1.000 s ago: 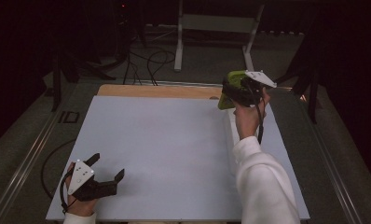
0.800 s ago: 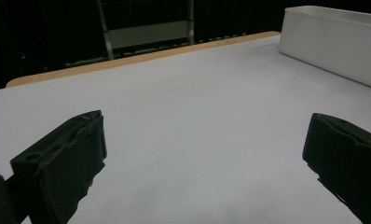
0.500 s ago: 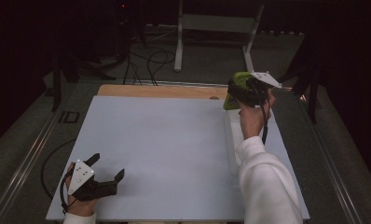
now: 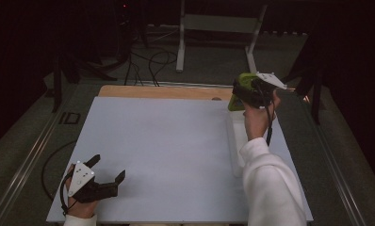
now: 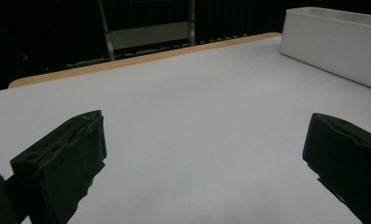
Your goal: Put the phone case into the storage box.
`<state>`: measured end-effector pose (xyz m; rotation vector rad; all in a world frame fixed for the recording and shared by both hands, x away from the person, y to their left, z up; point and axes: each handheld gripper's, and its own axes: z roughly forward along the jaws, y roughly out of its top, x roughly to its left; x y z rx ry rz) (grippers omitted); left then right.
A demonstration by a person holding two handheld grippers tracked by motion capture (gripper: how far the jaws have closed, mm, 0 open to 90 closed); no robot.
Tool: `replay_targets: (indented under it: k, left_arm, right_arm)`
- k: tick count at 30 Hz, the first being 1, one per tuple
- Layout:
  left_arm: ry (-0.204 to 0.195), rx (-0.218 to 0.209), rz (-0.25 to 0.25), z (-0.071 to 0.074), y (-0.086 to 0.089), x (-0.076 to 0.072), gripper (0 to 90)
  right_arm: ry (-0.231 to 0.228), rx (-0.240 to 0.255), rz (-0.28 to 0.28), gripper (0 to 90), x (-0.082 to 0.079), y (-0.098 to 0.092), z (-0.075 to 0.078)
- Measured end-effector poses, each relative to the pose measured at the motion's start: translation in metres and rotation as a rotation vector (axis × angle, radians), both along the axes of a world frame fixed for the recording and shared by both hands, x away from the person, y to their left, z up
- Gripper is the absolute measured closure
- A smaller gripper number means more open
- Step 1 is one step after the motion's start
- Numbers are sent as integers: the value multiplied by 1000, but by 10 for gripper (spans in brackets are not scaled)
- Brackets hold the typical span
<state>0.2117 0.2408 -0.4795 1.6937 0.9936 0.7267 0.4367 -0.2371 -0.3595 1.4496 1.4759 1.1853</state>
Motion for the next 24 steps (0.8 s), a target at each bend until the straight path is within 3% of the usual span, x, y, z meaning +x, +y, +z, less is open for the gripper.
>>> replay_targets:
  k: [24]
  left_arm:
    - [-4, 0, 0, 1, 1, 0, 0]
  right_arm:
    - [27, 1, -32, 164, 5, -12, -10]
